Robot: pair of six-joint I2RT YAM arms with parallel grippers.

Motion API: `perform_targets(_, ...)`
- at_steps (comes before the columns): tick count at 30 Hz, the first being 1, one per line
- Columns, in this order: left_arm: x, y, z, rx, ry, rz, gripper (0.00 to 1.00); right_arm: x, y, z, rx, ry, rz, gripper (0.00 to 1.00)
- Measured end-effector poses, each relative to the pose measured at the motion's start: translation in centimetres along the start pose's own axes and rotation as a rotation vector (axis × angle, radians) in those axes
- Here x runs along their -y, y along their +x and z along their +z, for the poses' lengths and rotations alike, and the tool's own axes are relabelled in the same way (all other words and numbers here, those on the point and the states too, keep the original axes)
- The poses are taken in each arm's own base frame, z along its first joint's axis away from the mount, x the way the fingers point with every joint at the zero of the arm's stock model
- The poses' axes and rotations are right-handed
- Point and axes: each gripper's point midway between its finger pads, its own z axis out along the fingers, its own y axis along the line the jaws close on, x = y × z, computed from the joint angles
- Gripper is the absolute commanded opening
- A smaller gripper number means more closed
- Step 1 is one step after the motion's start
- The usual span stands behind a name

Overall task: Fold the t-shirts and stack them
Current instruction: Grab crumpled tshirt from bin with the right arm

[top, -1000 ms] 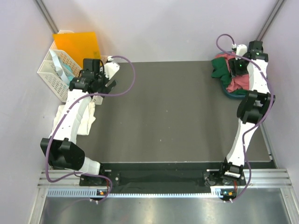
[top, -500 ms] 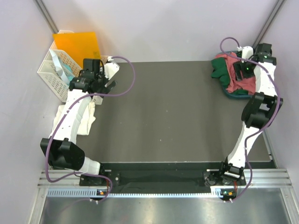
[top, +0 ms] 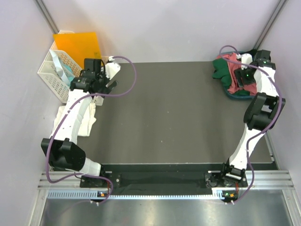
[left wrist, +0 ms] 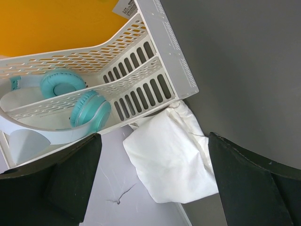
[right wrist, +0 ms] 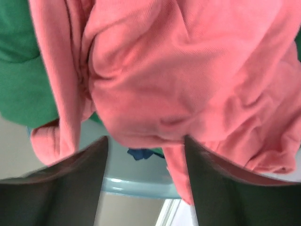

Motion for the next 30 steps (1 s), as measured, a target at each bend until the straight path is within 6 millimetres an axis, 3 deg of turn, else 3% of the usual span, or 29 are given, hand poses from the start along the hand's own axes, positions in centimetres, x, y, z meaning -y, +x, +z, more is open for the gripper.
perform_targets(1, 0.0, 0.0, 0.0, 0.001, -0.001, 0.0, 1.0, 0.0, 0.0, 0.3, -0.003, 0.006, 0.0, 0.25)
perform_targets(5, 0.0, 0.0, 0.1, 0.0, 0.001, -0.001, 1.0, 0.6, -0.5, 0.8, 0.0, 0.053, 0.003, 0.0)
perform_targets(8, 0.1, -0.1, 0.2, 0.002, 0.003, -0.002, 0.99, 1.0, -0.7, 0.8, -0.001, 0.084, 0.003, 0.0)
perform_targets(10, 0.1, -0.1, 0.2, 0.004, 0.002, -0.005, 0.87, 0.9, -0.7, 0.8, -0.005, 0.09, 0.0, 0.0)
perform_targets(11, 0.1, -0.2, 0.3, 0.006, 0.001, -0.01, 0.86, 0.9, -0.8, 0.8, -0.006, 0.091, -0.002, 0.0)
perform_targets(15, 0.5, -0.5, 0.4, 0.019, 0.011, -0.025, 0.87, 0.3, -0.8, 0.4, -0.004, 0.085, -0.016, 0.0)
perform_targets(17, 1.0, -1.2, 0.4, 0.041, 0.021, -0.025, 0.89, -0.4, -1.6, -0.8, 0.013, 0.083, -0.031, 0.0)
perform_targets(20, 1.6, -2.9, 0.3, 0.09, 0.025, -0.004, 0.9, -1.4, -4.7, -4.9, 0.101, 0.116, -0.078, 0.0)
perform_targets(22, 2.3, -4.3, 0.1, 0.128, 0.028, 0.029, 0.9, -1.8, -7.4, -8.7, 0.191, 0.161, -0.115, 0.0)
perform_targets(26, 3.3, -6.4, -0.3, 0.188, 0.037, 0.068, 0.89, -2.6, -12.7, -18.6, 0.421, 0.279, -0.174, 0.0)
perform_targets(30, 3.8, -7.6, -0.6, 0.231, 0.043, 0.083, 0.88, -3.4, -16.1, -27.3, 0.603, 0.375, -0.225, 0.0)
